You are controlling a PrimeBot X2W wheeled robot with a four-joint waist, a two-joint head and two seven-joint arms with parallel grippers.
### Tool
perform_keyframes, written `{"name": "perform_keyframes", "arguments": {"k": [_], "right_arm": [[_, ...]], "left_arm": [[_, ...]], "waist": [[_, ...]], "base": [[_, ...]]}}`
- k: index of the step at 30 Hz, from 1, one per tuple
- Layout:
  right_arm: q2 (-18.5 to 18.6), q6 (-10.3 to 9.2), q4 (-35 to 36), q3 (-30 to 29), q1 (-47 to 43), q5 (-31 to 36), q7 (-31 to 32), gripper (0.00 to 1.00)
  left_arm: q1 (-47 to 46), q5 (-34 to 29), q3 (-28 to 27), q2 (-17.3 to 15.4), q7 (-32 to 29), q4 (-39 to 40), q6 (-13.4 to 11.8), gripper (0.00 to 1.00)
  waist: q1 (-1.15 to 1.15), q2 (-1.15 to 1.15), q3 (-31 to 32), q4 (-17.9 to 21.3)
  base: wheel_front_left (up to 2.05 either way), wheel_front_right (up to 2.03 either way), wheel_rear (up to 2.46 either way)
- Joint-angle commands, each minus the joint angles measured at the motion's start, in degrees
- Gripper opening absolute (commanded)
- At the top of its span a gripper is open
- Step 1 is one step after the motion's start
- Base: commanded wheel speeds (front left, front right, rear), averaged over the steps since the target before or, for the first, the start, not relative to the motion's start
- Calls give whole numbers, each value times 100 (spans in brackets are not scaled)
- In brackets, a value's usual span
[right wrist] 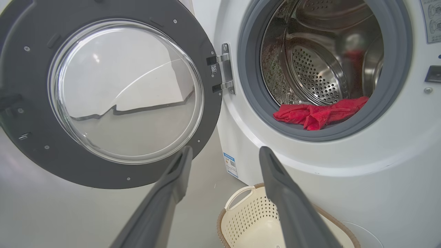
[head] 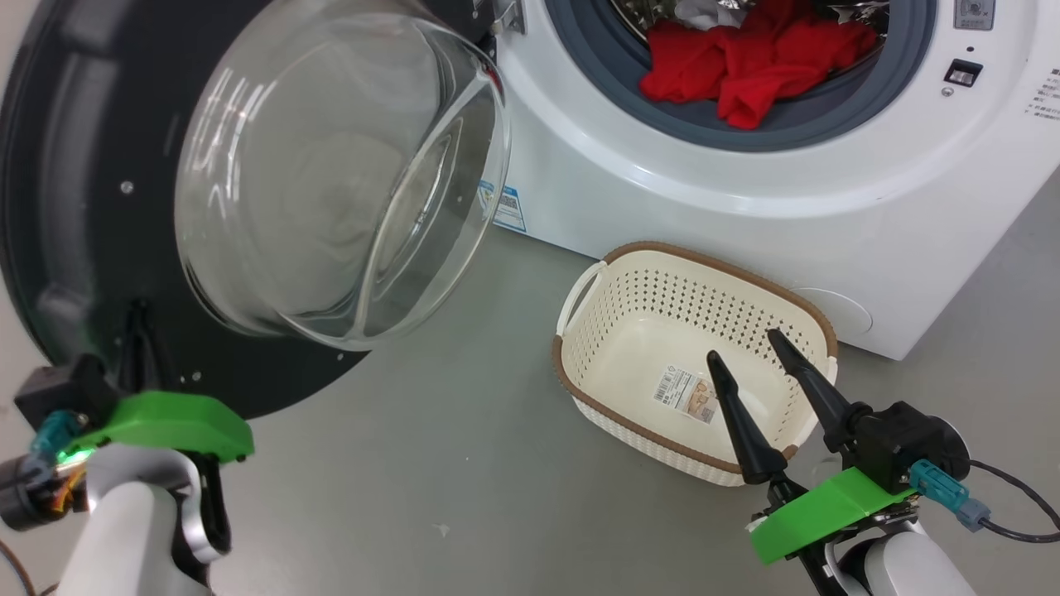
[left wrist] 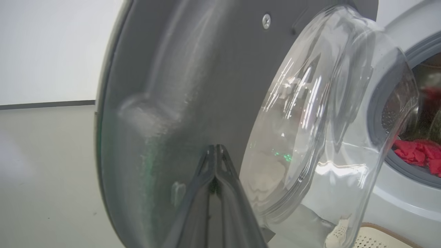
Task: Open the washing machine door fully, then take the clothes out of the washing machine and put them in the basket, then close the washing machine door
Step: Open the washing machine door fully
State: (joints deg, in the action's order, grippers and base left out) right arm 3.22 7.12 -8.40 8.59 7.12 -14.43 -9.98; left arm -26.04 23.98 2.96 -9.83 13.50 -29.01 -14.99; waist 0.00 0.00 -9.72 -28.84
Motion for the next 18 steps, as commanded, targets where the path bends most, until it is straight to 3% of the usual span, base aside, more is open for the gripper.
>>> {"name": "perform_keyframes", "arguments": {"k": [1,18], "right_arm": [[-35,36,200,170,41,69,25,100],[-35,36,383,186,117,197,208,100]], "left_arm": [[-322,63,-332,-320,89,2,23,0],[-951,-7,-831,-371,149,-939,310,0]], "waist": [[0,0,-29,4],[0,0,-181,79]], "base": [[0,0,0],[0,0,0]]}}
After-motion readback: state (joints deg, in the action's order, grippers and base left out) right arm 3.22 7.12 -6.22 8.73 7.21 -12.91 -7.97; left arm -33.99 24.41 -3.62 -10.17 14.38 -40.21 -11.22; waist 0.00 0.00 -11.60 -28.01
